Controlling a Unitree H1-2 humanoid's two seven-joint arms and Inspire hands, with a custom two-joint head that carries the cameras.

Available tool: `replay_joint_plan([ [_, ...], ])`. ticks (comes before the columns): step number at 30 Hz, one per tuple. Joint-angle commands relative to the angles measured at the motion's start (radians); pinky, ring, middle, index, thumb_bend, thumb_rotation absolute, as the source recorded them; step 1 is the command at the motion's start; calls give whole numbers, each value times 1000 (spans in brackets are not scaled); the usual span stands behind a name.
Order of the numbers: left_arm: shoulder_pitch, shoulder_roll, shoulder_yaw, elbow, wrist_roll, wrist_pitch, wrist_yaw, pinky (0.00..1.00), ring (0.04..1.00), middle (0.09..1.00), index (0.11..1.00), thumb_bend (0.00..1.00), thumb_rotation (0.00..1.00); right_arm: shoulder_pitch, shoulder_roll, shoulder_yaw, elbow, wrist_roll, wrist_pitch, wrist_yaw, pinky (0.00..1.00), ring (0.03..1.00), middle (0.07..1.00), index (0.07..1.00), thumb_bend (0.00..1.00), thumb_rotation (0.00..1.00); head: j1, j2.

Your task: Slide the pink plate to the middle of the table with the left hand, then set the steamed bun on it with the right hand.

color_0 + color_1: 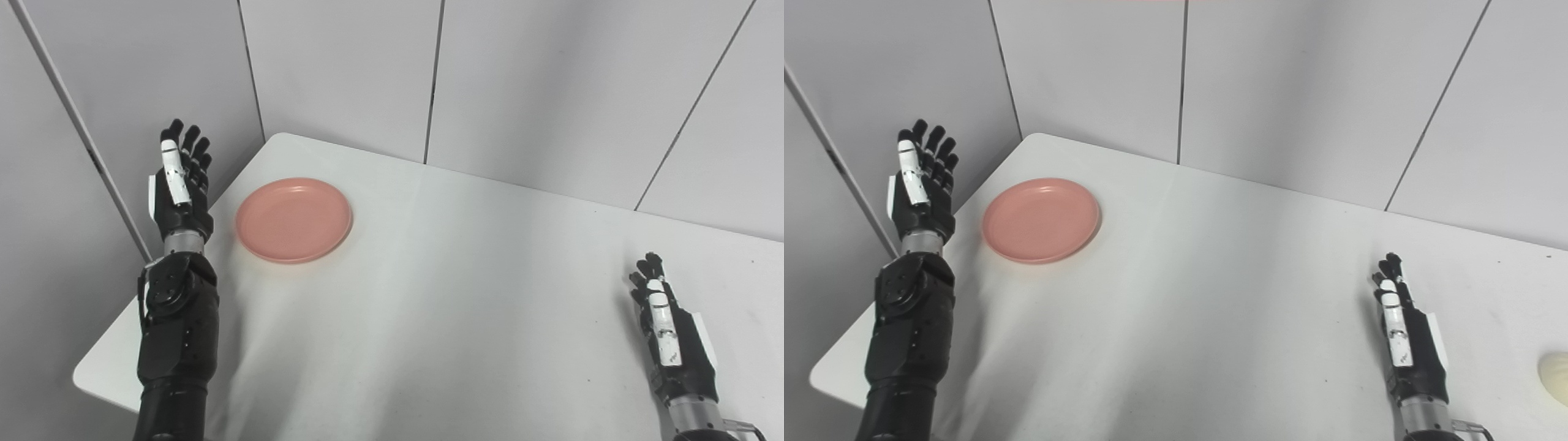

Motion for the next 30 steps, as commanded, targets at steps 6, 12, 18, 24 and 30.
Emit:
replay_joint_plan([
  [6, -58, 30, -3, 20, -15, -28, -6, 979, 928, 939, 942, 511, 1000, 37, -8, -9, 19, 2, -5, -1, 1000, 973, 983, 991, 87, 1000, 1, 3],
  [12, -63, 30, -9, 51, -12, -3, 11, 959, 915, 914, 922, 492, 1000, 38, -7, -12, 12, 4, 6, -4, 1000, 970, 980, 990, 95, 1000, 1, 5],
  [18, -61, 29, -23, 66, -2, 2, 13, 983, 932, 923, 936, 498, 1000, 39, -8, -11, 11, 2, 4, -4, 1000, 968, 981, 993, 98, 1000, 2, 6],
  [24, -65, 26, -26, 107, -5, 4, 24, 1000, 925, 924, 935, 485, 1000, 40, -10, -10, 6, 3, 0, 0, 1000, 968, 981, 991, 93, 1000, 2, 9],
  [30, -68, 26, -22, 146, -16, 7, 32, 999, 920, 919, 931, 478, 1000, 41, -9, -10, -1, 2, 9, -1, 1000, 971, 985, 994, 92, 1000, 3, 9],
])
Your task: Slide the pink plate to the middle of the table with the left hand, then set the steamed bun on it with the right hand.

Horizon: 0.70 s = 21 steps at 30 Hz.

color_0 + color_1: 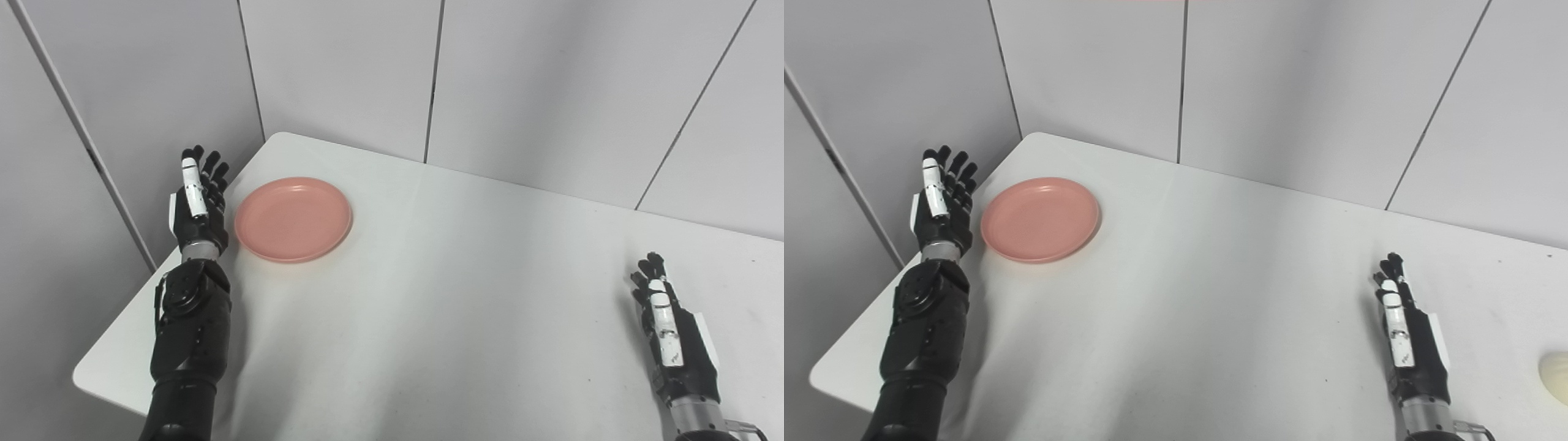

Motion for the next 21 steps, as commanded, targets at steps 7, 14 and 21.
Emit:
replay_joint_plan([
  [7, -48, 37, -4, 55, 16, -12, 12, 999, 911, 908, 920, 484, 1000, 35, -6, -10, 19, 2, 3, -4, 1000, 972, 985, 992, 95, 1000, 0, 0],
  [14, -53, 39, -4, 108, 17, -14, 11, 985, 914, 914, 925, 470, 1000, 37, -7, -12, 13, 8, 13, -1, 1000, 975, 986, 996, 96, 1000, 0, 2],
  [21, -56, 24, -15, 128, 13, -3, -1, 950, 917, 914, 923, 442, 1000, 37, -8, -10, 21, 2, -2, -2, 1000, 971, 984, 995, 88, 1000, 2, -7],
])
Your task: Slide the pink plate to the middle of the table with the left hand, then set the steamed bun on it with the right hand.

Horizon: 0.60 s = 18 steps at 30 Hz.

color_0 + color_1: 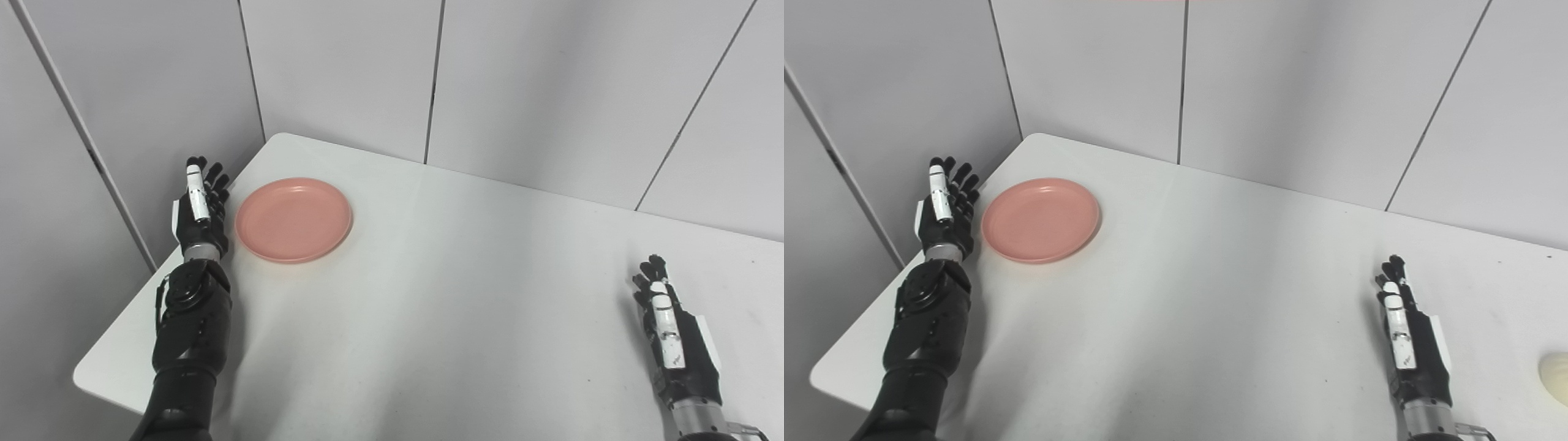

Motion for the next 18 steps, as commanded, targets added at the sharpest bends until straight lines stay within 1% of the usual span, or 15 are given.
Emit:
replay_joint_plan([
  [1, -17, -3, -13, 17, 0, 6, -8, 950, 917, 914, 922, 442, 1000, 35, -5, -9, 19, 2, -2, -4, 1000, 970, 983, 993, 86, 1000, -1, -1],
  [4, -18, -10, -33, 36, 5, 5, -20, 936, 910, 906, 910, 444, 1000, 38, -3, -8, 10, 2, 7, -5, 1000, 969, 983, 991, 77, 1000, -1, -5],
  [6, -21, -15, -47, 52, 4, 6, -34, 929, 892, 898, 901, 450, 1000, 38, -4, -7, 14, 1, -2, -3, 1000, 970, 985, 992, 72, 1000, -2, -5],
  [8, -23, -20, -56, 62, -6, 9, -48, 933, 894, 899, 902, 455, 1000, 38, -5, -6, 18, -1, -7, -2, 1000, 975, 988, 997, 70, 1000, -5, -5],
  [12, -27, -31, -70, 71, -14, 16, -69, 926, 892, 895, 898, 455, 1000, 38, -5, -6, 21, -4, -13, -4, 997, 967, 981, 990, 77, 1000, -5, -2],
  [13, -28, -34, -74, 72, -12, 18, -73, 907, 885, 888, 893, 449, 1000, 38, -4, -6, 18, -3, -12, -4, 997, 967, 979, 990, 76, 1000, -6, -2],
  [16, -31, -42, -93, 74, 1, 27, -87, 896, 882, 891, 895, 460, 1000, 40, -1, -7, 11, -3, -6, -6, 998, 967, 978, 989, 81, 1000, -12, 1],
  [18, -33, -45, -103, 78, 2, 30, -95, 912, 882, 893, 897, 464, 1000, 40, -1, -8, 13, -3, -10, -6, 998, 966, 978, 989, 90, 1000, -14, 2],
])
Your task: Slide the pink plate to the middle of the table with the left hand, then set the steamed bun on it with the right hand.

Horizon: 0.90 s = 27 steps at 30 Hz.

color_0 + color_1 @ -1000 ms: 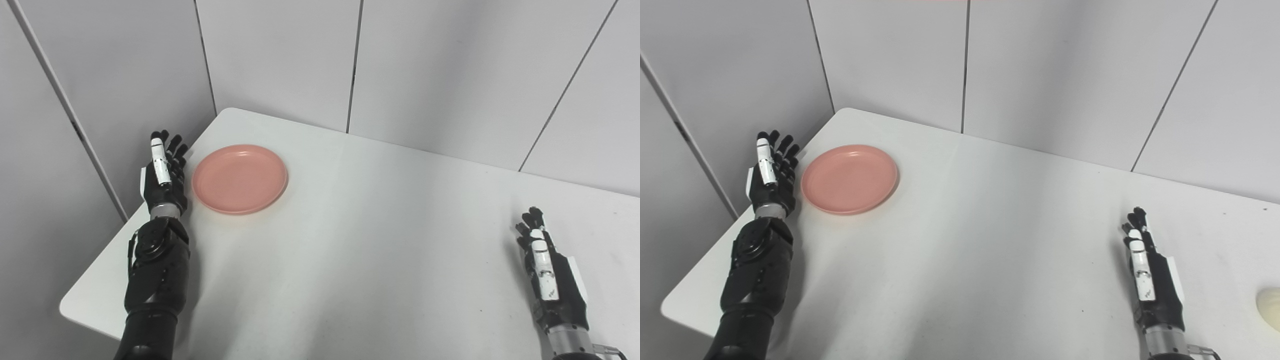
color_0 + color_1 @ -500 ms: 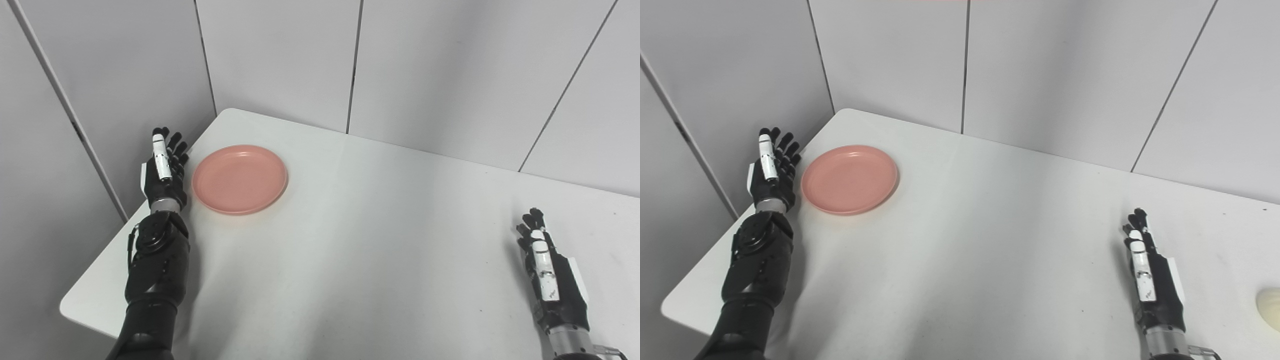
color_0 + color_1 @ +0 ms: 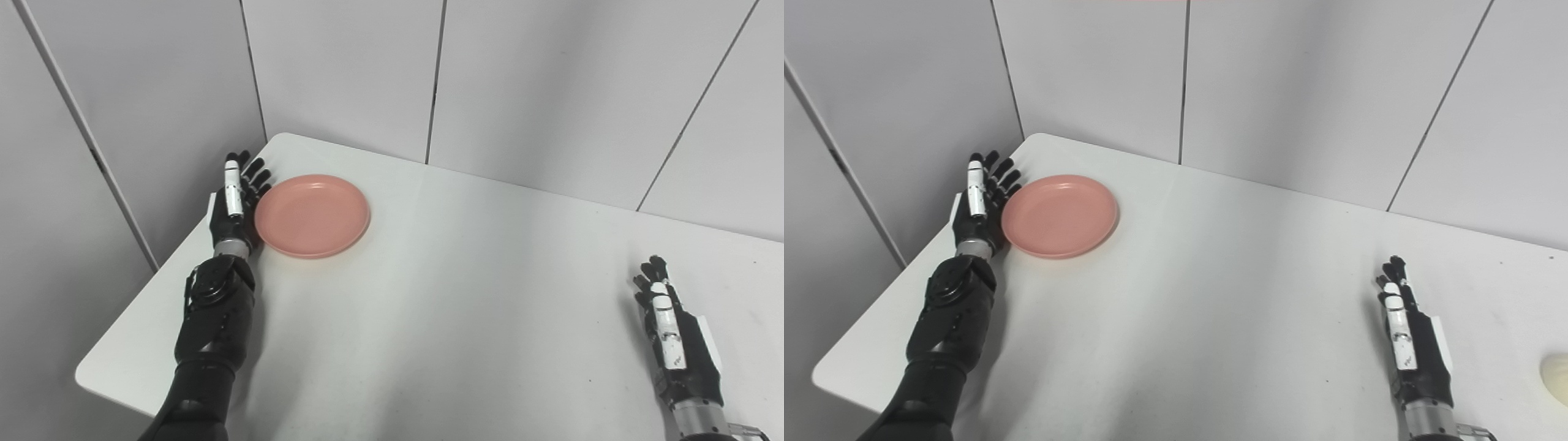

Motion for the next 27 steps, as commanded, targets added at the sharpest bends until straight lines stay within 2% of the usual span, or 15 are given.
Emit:
replay_joint_plan([
  [1, 0, -19, -18, 33, 4, 41, -11, 915, 883, 893, 898, 464, 1000, 37, 0, -6, 18, 1, -9, -6, 998, 966, 978, 989, 91, 1000, -4, 2],
  [8, -11, -44, -53, 51, 5, 40, -32, 918, 882, 897, 890, 462, 1000, 37, 4, -7, 11, 10, 1, -2, 997, 969, 980, 989, 100, 1000, -14, 5],
  [12, -9, -62, -71, 35, 4, 72, -41, 915, 885, 894, 896, 463, 1000, 37, 6, -5, 17, -1, -6, -9, 993, 961, 971, 979, 95, 1000, -26, 8],
  [27, 8, -106, -171, -37, 39, 129, -91, 910, 890, 898, 891, 482, 986, 42, 19, 3, 17, -23, -20, -18, 963, 941, 955, 966, 99, 1000, -92, 15],
])
